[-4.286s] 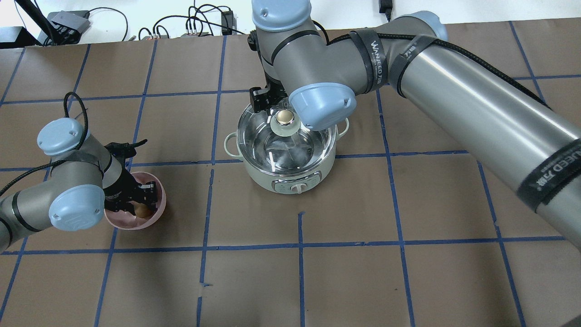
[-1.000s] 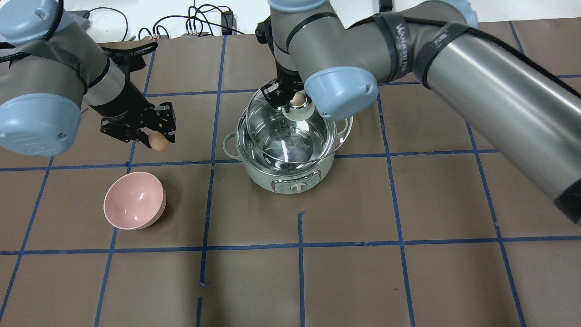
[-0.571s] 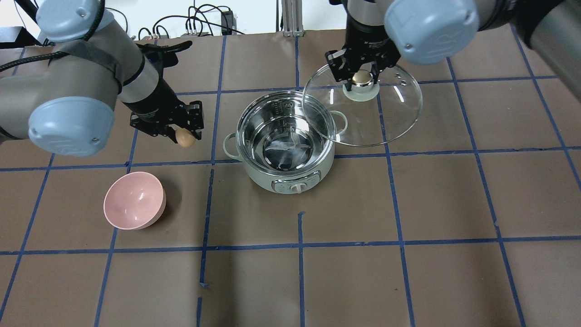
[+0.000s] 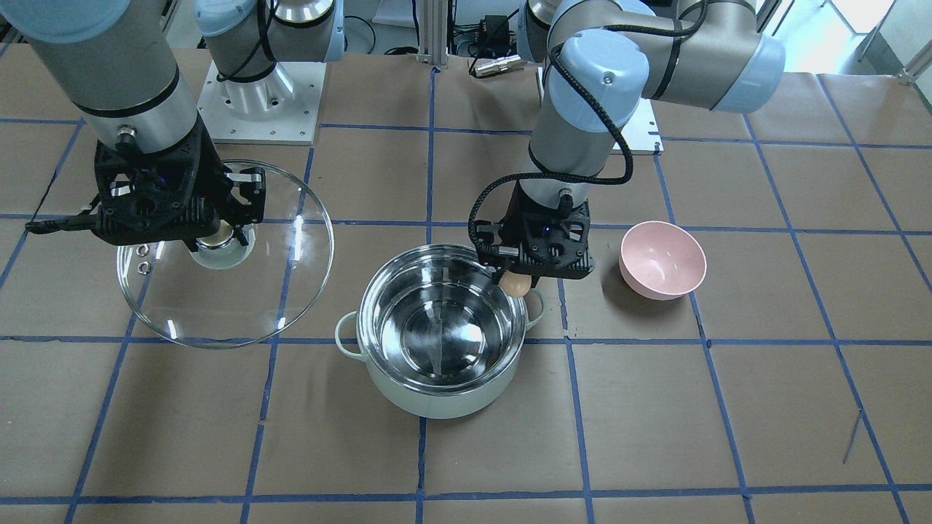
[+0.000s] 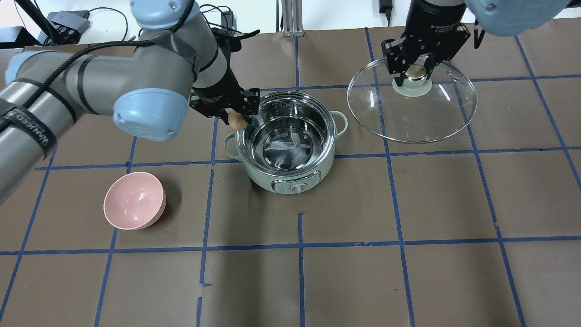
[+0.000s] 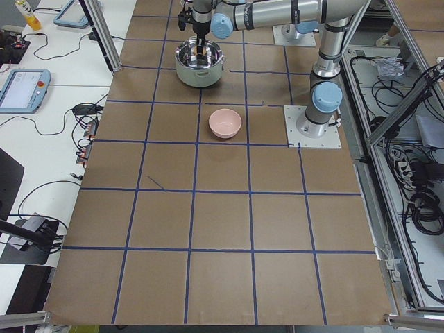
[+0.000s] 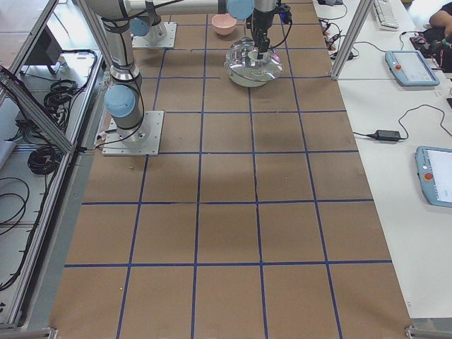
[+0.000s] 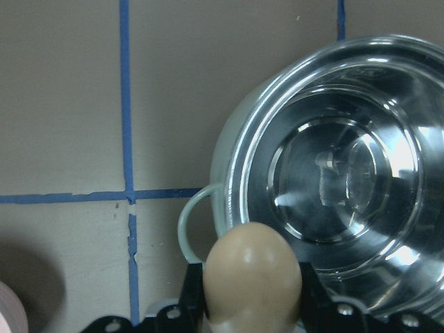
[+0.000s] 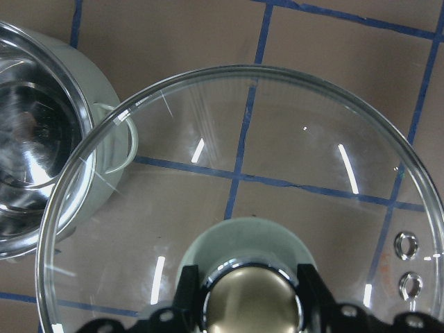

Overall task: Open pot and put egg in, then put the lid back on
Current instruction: 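Carry the lid aside with the right gripper while the left brings the egg over, then lower the egg into the pot and open the left gripper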

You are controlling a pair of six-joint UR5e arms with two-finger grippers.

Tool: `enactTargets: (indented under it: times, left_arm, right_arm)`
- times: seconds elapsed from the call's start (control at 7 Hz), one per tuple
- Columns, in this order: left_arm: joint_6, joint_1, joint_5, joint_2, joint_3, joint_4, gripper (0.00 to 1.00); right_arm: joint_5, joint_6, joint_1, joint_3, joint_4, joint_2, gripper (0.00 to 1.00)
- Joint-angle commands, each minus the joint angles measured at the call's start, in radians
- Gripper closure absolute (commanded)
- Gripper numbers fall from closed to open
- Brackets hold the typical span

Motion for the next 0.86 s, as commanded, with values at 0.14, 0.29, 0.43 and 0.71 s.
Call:
enactTargets:
  times: [0.14, 0.29, 0.43, 0.71]
  left_arm:
    - [-0.040, -0.050, 0.009, -0.082, -0.007, 0.099, 0.84]
    - [-0.045, -0.063, 0.009, -0.094, -0.008, 0.116, 0.84]
    - [-0.056, -0.073, 0.011, -0.107, -0.008, 0.116, 0.84]
    - [-0.062, -0.078, 0.061, -0.117, -0.013, 0.118, 0.78]
  right_arm:
    - [0.000, -0.032, -0.018, 0.001, 0.003, -0.002, 0.96]
    - [-0.001, -0.032, -0.018, 0.007, 0.003, -0.008, 0.96]
    - [-0.001, -0.032, -0.018, 0.009, 0.003, -0.010, 0.96]
    - [0.002, -0.029, -0.011, 0.010, -0.010, -0.011, 0.96]
